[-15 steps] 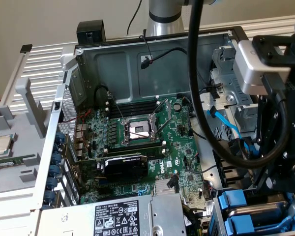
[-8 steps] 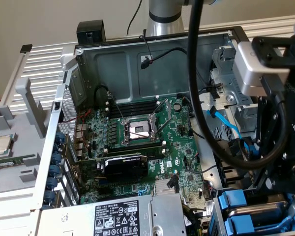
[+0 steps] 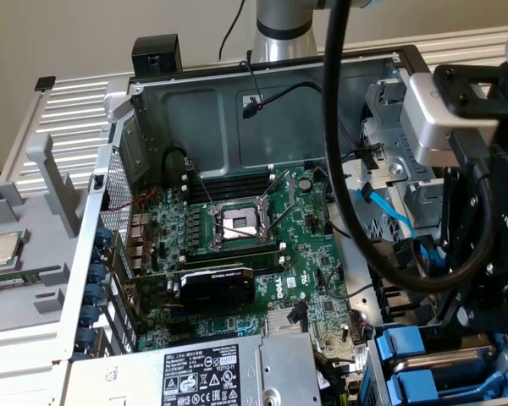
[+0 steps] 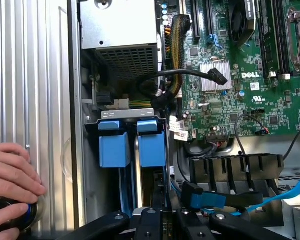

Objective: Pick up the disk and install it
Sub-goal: 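Insert the first disk wire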

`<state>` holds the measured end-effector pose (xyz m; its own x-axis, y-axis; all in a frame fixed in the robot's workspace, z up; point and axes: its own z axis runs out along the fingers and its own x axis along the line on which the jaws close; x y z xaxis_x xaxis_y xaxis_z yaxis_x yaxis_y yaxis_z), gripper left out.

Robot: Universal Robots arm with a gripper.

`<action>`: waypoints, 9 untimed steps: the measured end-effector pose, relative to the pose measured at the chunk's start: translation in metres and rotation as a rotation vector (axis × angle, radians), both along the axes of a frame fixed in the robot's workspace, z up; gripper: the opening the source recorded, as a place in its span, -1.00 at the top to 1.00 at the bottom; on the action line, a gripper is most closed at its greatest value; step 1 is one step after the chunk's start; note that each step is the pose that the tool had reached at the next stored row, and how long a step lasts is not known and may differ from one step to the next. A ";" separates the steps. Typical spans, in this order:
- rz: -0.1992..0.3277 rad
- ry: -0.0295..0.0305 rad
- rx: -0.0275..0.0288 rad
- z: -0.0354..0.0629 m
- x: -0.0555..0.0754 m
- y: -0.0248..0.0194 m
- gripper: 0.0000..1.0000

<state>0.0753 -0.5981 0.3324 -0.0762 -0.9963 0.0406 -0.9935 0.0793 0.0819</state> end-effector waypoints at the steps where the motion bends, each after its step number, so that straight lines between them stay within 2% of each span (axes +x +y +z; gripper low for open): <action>1: 0.000 0.0000 0.0000 0.0000 0.000 0.0000 0.66; 9: 0.000 -0.0009 0.0009 -0.0004 -0.001 0.0000 0.66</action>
<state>0.0747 -0.5981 0.3320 -0.0758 -0.9963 0.0396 -0.9936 0.0788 0.0810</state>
